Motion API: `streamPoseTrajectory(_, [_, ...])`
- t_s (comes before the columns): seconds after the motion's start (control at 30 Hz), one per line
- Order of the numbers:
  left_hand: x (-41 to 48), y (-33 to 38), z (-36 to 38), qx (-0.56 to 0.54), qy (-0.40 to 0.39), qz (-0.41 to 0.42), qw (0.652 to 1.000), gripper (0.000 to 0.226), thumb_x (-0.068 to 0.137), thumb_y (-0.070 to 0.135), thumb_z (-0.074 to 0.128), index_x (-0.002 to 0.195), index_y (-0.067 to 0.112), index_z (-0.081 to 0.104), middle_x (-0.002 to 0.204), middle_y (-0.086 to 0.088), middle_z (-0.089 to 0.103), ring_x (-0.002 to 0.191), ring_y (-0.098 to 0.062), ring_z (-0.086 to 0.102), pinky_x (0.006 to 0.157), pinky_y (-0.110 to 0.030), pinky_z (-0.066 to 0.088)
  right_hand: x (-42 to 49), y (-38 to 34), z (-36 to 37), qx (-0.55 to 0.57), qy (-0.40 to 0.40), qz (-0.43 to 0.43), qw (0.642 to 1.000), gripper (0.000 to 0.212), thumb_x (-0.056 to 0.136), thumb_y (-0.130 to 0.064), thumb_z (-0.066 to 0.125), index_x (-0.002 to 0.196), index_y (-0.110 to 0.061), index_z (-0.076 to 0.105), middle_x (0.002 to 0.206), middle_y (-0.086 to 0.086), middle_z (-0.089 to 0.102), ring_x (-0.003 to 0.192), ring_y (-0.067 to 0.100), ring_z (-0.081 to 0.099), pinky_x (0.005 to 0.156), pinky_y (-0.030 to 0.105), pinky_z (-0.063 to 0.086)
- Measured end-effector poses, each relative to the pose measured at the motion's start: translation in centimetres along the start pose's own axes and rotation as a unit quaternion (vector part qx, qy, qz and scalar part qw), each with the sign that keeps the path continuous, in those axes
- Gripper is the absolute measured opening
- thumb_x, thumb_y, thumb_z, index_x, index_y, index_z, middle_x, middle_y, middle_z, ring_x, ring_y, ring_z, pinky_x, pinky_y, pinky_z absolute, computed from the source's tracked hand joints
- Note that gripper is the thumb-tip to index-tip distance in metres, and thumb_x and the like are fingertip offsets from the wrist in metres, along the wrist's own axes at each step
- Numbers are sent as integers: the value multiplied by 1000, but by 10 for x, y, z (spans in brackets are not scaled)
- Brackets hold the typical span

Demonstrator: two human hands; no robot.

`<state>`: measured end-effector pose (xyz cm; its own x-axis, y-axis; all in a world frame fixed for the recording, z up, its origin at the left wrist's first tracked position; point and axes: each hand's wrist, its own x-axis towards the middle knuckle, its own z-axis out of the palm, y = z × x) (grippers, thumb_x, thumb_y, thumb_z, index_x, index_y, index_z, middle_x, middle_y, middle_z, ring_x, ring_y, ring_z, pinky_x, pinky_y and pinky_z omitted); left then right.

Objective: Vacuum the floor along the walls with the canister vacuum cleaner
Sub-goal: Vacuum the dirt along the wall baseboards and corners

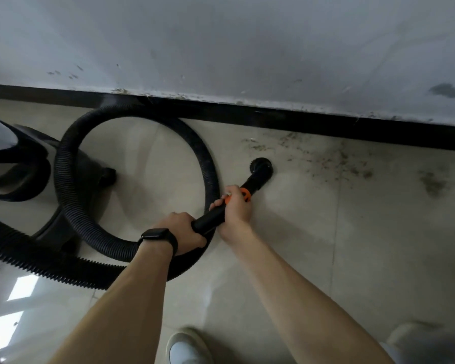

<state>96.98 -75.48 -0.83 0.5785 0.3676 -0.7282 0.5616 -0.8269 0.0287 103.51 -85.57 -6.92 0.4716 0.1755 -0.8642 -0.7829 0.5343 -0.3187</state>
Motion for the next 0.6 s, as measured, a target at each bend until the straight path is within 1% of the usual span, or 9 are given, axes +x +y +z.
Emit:
streamPoseTrajectory(0.1, [0, 3, 3, -28, 17, 0, 999, 26, 66, 46, 68, 81, 25, 66, 74, 1, 66, 68, -20, 65, 67, -34, 58, 2, -8, 5, 1, -10, -1, 1000, 18, 91, -6, 62, 81, -10, 48, 54, 0, 44, 41, 17, 43, 49, 28, 47])
streamPoseTrajectory(0.17, [0, 2, 2, -42, 30, -5, 999, 25, 65, 45, 66, 77, 24, 64, 73, 1, 65, 66, -20, 64, 64, -33, 57, 3, -11, 12, -2, -20, 6, 1000, 20, 90, -6, 63, 79, -10, 47, 53, 0, 45, 40, 16, 42, 47, 27, 45])
streamPoseTrajectory(0.33, [1, 2, 2, -58, 47, -4, 997, 21, 73, 44, 64, 75, 24, 60, 74, 0, 64, 65, -21, 63, 55, -28, 46, 9, -11, 24, -27, -38, 7, 999, 24, 90, -7, 63, 73, -11, 47, 53, -1, 45, 39, 15, 42, 46, 25, 43])
streamPoseTrajectory(0.5, [14, 2, 9, -72, 65, 19, 995, 20, 79, 46, 60, 78, 26, 59, 74, 2, 63, 65, -18, 62, 58, -29, 50, 19, -16, 30, -23, -45, -5, 999, 24, 91, -8, 63, 72, -12, 49, 52, -2, 45, 37, 13, 40, 45, 25, 40])
streamPoseTrajectory(0.6, [23, 6, 14, -60, 83, 31, 994, 25, 83, 52, 56, 84, 27, 57, 78, 2, 61, 67, -19, 60, 63, -32, 52, 25, -21, 30, -39, -44, -15, 998, 27, 92, -11, 64, 70, -13, 48, 55, -1, 46, 39, 13, 41, 46, 26, 42])
